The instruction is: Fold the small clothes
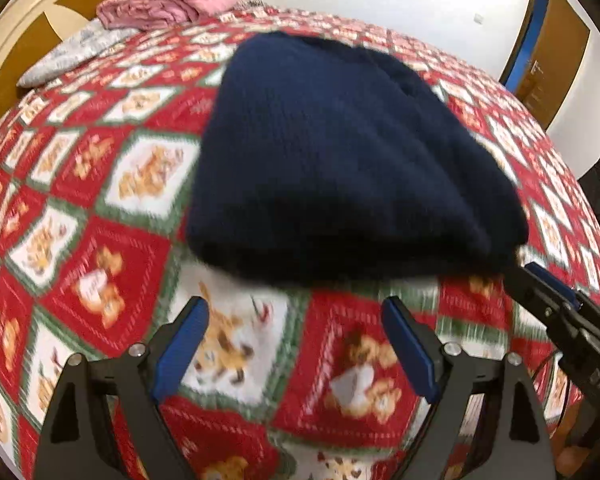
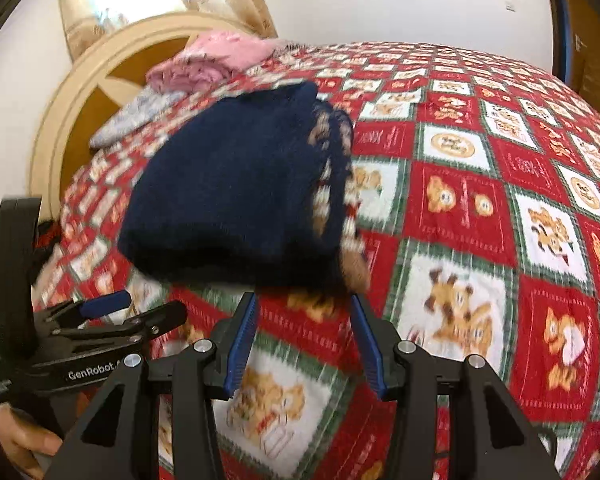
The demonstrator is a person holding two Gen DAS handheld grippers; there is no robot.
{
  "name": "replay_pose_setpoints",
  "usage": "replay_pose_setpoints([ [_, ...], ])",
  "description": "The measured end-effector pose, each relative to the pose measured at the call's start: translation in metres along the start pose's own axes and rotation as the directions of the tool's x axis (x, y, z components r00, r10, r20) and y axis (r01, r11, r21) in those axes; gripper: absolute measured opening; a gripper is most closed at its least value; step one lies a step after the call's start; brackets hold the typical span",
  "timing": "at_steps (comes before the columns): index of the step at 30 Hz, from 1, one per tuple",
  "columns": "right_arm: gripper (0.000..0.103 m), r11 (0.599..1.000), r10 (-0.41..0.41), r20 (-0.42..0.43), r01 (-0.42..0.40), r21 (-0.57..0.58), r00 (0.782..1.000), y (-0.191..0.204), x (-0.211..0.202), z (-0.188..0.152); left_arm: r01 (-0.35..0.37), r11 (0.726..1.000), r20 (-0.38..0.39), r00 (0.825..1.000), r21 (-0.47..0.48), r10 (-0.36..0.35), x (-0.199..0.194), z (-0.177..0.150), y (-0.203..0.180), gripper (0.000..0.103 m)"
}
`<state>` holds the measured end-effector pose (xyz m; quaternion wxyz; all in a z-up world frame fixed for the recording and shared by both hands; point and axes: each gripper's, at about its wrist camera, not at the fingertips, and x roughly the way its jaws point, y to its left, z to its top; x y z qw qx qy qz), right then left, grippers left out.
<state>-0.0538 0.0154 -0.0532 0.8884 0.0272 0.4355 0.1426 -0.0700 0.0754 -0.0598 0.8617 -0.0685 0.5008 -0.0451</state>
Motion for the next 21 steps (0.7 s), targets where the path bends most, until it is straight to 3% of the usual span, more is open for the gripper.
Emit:
replay_pose_setpoints([
  [3,0.049,1.000,-0.018,-0.017,0.018,-0.015,1.000,0.006,0.000,-0.010,0.033,0.999,-0.038,0.999,-0.030,-0.034,0.005,-0.008,0.001,0.091],
  [7,0.049,1.000,-0.018,-0.035,0.017,-0.012,0.999,0.008,-0.004,-0.018,0.000,1.000,-0.040,0.999,-0.003,0.000,0.003,-0.015,-0.005,0.091],
  [11,0.049,0.999,-0.043,-0.039,0.044,0.007,0.998,0.010,-0.014,-0.019,-0.012,1.000,0.029,1.000,0.018,0.011,-0.021,-0.019,-0.006,0.091],
  [15,0.063,0.993,-0.115,-0.066,0.116,0.003,0.991,0.018,-0.023,-0.019,-0.074,0.996,0.133,0.989,0.042,0.067,-0.048,-0.021,-0.004,0.093],
  [17,0.063,0.989,-0.145,-0.049,0.144,-0.020,0.988,0.023,-0.027,-0.023,-0.062,0.997,0.156,0.986,0.040,0.055,-0.054,-0.022,-0.001,0.101],
  [21,0.063,0.978,-0.205,-0.054,0.202,-0.051,0.977,0.029,-0.027,-0.029,-0.033,0.999,0.127,0.991,0.038,0.028,-0.052,-0.022,0.008,0.103],
])
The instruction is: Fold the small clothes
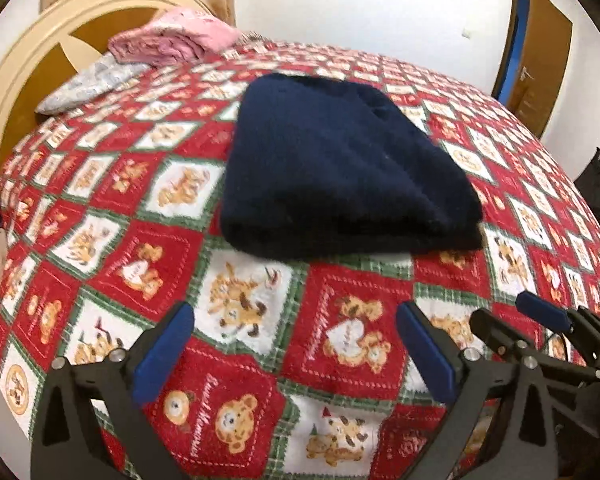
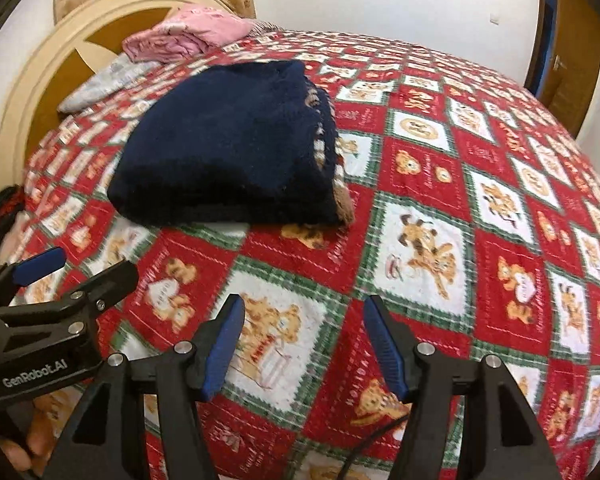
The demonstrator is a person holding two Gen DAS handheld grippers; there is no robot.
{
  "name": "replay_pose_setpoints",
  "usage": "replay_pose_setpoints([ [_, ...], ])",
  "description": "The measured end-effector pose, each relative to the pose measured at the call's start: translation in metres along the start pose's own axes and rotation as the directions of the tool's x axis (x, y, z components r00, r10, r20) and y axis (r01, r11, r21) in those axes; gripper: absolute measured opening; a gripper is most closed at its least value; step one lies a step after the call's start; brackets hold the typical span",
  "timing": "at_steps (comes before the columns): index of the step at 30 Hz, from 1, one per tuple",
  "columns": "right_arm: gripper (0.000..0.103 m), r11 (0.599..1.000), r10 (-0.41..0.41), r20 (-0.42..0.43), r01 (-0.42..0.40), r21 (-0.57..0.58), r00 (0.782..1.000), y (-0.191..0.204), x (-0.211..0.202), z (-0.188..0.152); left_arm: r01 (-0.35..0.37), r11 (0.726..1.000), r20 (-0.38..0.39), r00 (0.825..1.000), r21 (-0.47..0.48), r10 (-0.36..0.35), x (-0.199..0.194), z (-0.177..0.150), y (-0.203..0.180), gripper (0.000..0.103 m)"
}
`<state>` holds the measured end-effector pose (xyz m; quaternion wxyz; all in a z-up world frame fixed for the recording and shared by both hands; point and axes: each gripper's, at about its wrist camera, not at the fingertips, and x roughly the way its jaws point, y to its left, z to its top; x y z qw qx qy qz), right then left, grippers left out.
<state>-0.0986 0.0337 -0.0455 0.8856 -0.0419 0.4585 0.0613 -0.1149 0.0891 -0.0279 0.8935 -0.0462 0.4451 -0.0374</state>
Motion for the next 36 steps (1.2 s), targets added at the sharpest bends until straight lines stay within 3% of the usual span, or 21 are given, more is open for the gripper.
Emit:
replay_pose_setpoints([
  [7,0.063,0.998,-0.068,-0.032,0.069,0.015,0.997,-0.006,-0.007,-0.006,0.121,0.989,-0.151,0.980,-0.084,-0.132,0.018,-0.015,0.001,0.103],
  [13,0.063,0.994,-0.109,-0.066,0.111,0.020,0.992,-0.007,-0.019,-0.010,0.076,0.997,-0.121,0.990,-0.015,-0.077,0.004,-0.016,-0.014,0.103],
  [18,0.063,0.997,-0.068,-0.088,0.071,0.034,0.994,-0.009,-0.023,-0.014,-0.032,0.998,-0.061,0.998,0.053,0.036,-0.012,-0.013,-0.020,0.103],
  [22,0.063,0.996,-0.010,-0.103,0.019,0.087,0.995,-0.015,-0.030,-0.018,-0.047,0.998,-0.089,0.995,0.045,0.051,-0.015,-0.017,-0.018,0.103],
  [26,0.063,0.994,0.021,-0.050,-0.015,0.108,0.999,-0.018,-0.054,-0.015,-0.041,0.999,-0.084,0.996,0.017,0.043,-0.026,-0.018,-0.017,0.103],
  [31,0.063,0.996,-0.029,0.060,0.024,0.082,0.998,-0.013,-0.102,-0.010,-0.017,1.000,0.018,1.000,-0.005,0.017,-0.064,-0.010,-0.020,0.103],
  [34,0.063,0.996,-0.075,0.165,0.065,0.067,0.983,-0.009,-0.137,-0.005,0.002,1.000,0.078,0.997,-0.003,-0.002,-0.092,-0.003,-0.019,0.103],
  [36,0.063,0.995,-0.097,0.255,0.084,0.059,0.962,-0.005,-0.163,-0.002,0.011,1.000,0.123,0.992,0.003,-0.012,-0.111,0.001,-0.018,0.103],
])
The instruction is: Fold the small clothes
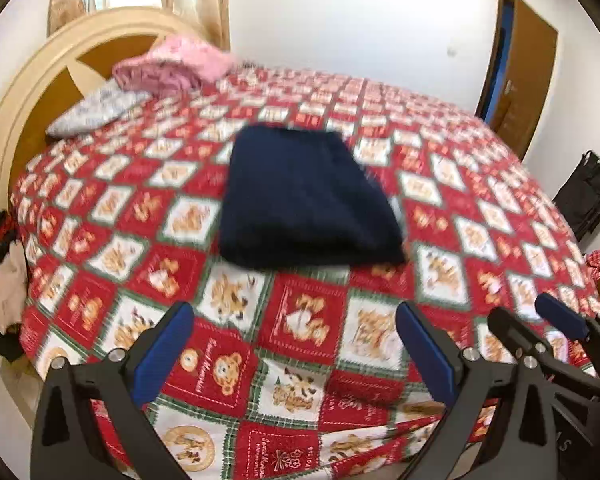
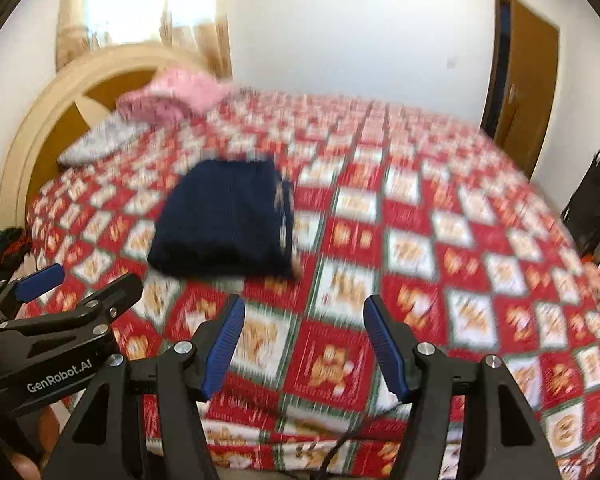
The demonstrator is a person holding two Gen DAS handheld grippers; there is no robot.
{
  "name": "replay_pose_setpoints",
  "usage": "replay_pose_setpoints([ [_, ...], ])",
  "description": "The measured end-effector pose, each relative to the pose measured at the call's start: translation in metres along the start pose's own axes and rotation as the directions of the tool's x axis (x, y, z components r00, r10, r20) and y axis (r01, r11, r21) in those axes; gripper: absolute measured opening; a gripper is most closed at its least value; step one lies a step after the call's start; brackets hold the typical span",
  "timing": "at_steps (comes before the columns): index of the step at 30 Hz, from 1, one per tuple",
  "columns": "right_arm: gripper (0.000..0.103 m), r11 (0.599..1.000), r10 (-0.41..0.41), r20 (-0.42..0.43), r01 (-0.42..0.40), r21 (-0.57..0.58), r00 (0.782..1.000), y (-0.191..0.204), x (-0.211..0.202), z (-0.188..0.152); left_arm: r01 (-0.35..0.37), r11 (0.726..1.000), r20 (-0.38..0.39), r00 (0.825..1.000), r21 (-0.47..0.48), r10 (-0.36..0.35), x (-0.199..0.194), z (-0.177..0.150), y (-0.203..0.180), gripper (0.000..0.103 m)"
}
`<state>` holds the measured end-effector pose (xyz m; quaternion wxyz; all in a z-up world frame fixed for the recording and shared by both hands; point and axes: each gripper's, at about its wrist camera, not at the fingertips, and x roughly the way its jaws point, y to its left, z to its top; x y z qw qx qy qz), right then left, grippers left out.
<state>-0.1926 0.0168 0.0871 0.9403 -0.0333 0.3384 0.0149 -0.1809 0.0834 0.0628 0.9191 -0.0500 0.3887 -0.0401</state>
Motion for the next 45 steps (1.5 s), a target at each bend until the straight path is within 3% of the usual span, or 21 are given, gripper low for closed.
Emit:
replay_pose_setpoints([
  [3,0.063,1.000,0.008,0.105,-0.006,-0.019,0.994,0.004,-0.030,0.017,-0.037,0.999,0.127,0.991,0.008,0.036,-0.033,0.009,0.006,0.103],
  [6,0.063,0.998,0.050,0.141,-0.044,-0.045,0.989,0.012,-0.049,0.036,-0.109,0.994,0.244,0.964,0.020,0.101,-0.061,0.014,0.010,0.103],
  [12,0.067,0.999,0.046,0.217,-0.045,-0.009,0.975,0.017,-0.070,0.040,-0.157,0.988,0.370,0.918,0.007,0.143,-0.096,0.018,0.018,0.103],
  [14,0.067,1.000,0.021,0.226,-0.023,0.005,0.974,0.018,-0.070,0.033,-0.158,0.987,0.382,0.913,-0.001,0.146,-0.099,0.018,0.020,0.103],
  [25,0.068,0.997,-0.028,0.255,0.007,0.080,0.967,0.005,-0.067,0.019,-0.177,0.984,0.360,0.917,-0.021,0.172,-0.097,0.014,0.014,0.103],
  [35,0.068,0.996,-0.015,0.236,-0.008,0.093,0.972,0.001,-0.062,0.015,-0.224,0.975,0.363,0.908,0.003,0.207,-0.095,0.012,0.004,0.103],
  [45,0.068,0.994,0.025,0.224,-0.047,0.097,0.974,-0.001,-0.056,0.013,-0.219,0.976,0.363,0.908,-0.018,0.210,-0.095,0.013,0.008,0.103],
])
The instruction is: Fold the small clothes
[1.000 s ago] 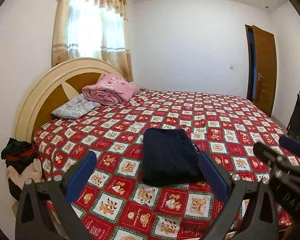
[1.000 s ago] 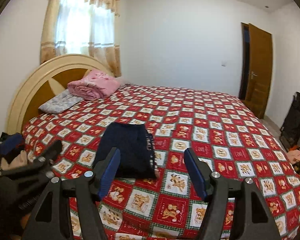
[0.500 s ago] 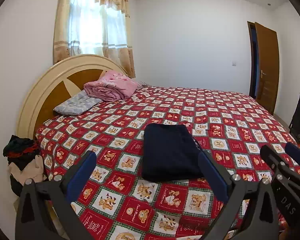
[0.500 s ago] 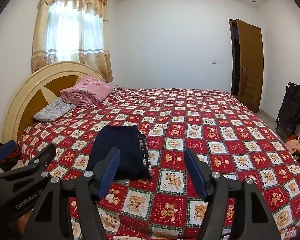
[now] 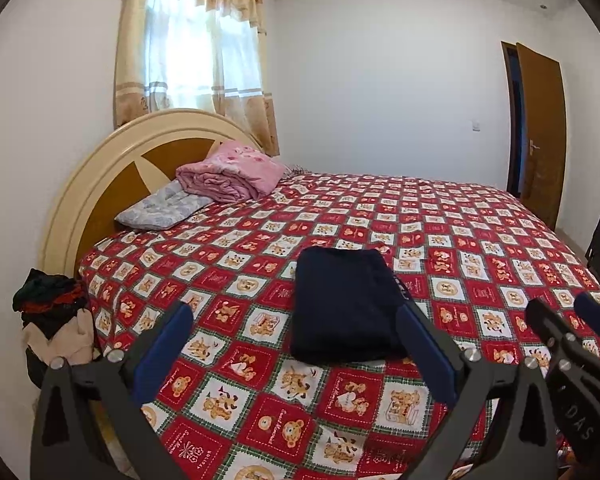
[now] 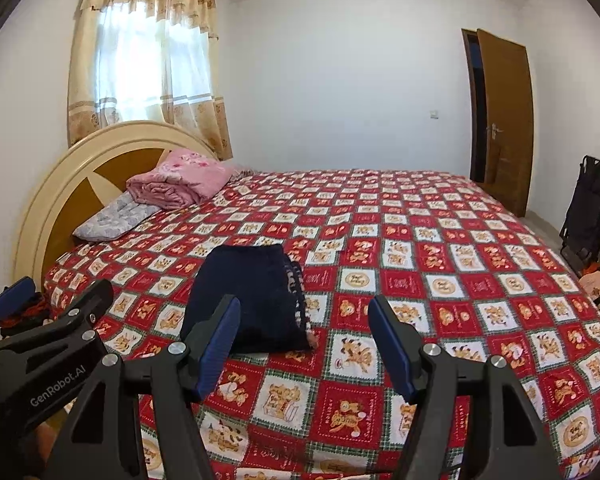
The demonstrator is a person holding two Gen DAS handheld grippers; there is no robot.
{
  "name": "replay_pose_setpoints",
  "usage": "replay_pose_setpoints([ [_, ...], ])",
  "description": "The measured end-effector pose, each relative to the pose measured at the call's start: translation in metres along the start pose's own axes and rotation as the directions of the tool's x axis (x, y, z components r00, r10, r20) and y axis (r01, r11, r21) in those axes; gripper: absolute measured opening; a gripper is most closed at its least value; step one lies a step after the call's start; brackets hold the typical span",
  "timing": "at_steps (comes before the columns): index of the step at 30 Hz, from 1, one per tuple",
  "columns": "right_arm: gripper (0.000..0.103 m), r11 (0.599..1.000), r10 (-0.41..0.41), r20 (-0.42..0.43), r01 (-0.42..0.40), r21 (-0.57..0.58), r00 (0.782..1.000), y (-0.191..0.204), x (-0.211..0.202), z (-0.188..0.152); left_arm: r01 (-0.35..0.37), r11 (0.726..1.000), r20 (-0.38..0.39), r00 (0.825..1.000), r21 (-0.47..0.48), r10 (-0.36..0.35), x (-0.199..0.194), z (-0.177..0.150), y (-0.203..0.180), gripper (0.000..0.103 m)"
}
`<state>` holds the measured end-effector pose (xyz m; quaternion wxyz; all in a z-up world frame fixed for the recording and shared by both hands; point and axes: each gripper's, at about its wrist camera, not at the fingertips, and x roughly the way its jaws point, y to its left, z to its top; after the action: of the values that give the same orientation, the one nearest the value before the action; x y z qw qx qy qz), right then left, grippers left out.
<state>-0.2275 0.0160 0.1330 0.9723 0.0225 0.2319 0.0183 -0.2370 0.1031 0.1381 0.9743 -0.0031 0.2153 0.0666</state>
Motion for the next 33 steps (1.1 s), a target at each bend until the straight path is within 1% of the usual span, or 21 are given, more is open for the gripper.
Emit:
replay_pose_setpoints([
  [9,0.068,1.000,-0.003,0.000,0.003,0.013,1.000,-0.0040,0.0000,-0.0006,0.006,1.000,-0.005,1.000,0.027,-0.006,0.0028,-0.0016,-0.0071,0.103],
  [33,0.068,1.000,-0.002,-0.005,0.002,0.017,1.000,-0.0067,0.0020,-0.0004,0.005,1.000,-0.022,1.000,0.019,-0.005,0.0023,-0.0041,-0.0070,0.103],
])
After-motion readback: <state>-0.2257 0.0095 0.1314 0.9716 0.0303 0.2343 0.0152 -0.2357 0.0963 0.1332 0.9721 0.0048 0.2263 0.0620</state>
